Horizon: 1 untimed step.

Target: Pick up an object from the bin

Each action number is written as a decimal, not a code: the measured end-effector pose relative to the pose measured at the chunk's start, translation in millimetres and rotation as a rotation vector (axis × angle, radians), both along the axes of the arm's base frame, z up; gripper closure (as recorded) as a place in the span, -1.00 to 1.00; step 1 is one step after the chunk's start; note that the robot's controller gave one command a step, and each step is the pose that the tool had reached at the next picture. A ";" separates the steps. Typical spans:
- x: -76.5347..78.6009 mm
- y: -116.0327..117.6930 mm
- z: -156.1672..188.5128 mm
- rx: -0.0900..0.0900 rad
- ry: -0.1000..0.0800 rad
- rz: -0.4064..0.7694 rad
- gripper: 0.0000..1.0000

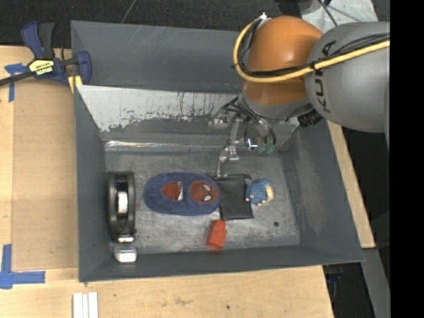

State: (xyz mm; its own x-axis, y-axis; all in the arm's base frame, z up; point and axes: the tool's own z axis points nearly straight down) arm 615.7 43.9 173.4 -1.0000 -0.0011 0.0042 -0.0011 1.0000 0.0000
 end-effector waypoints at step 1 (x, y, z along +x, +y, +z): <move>-43.5 40.8 -92.5 -0.002 -0.013 -0.117 -1.00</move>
Offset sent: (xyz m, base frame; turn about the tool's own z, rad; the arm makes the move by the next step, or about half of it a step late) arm -0.0467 0.0424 -0.0958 0.1175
